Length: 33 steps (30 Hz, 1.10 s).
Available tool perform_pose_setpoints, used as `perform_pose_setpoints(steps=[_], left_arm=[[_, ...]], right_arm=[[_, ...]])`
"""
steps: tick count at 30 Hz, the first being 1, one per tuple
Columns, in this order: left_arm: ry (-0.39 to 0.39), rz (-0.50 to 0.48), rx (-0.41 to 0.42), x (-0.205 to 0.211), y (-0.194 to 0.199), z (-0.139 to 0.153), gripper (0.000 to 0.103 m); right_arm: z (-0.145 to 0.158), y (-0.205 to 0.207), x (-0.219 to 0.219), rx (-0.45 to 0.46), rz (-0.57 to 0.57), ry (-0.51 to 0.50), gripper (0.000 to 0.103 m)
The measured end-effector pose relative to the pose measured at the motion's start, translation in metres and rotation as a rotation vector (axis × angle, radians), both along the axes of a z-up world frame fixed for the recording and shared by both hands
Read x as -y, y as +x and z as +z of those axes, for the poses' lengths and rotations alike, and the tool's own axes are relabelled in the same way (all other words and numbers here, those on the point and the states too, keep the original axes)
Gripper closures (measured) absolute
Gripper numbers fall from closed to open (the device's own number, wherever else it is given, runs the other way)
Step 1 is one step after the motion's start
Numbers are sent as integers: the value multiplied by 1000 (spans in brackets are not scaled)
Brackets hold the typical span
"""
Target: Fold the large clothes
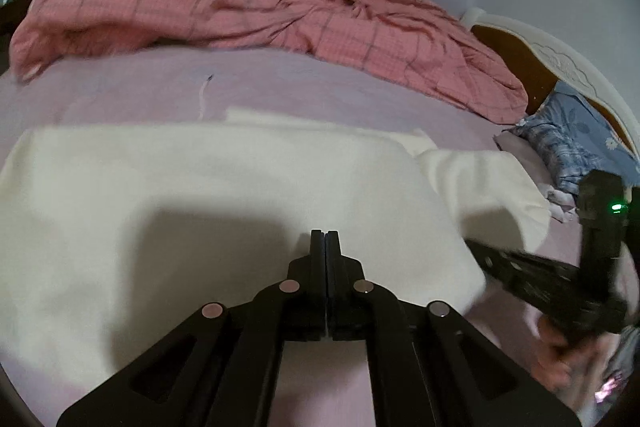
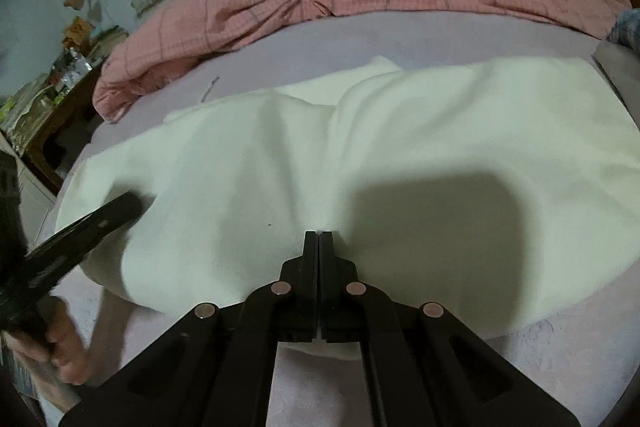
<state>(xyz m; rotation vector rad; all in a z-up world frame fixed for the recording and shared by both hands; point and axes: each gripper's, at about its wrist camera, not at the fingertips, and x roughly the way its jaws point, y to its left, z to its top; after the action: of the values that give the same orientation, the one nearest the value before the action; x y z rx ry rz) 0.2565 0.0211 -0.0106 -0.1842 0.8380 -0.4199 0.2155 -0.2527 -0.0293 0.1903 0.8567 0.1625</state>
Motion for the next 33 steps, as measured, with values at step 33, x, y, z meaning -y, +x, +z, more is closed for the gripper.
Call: perform_pose_setpoints(steps=[33], left_arm=[[161,81,-37,46,12,-22,100]], right_arm=[[-3,8,5,41,19,1,103]])
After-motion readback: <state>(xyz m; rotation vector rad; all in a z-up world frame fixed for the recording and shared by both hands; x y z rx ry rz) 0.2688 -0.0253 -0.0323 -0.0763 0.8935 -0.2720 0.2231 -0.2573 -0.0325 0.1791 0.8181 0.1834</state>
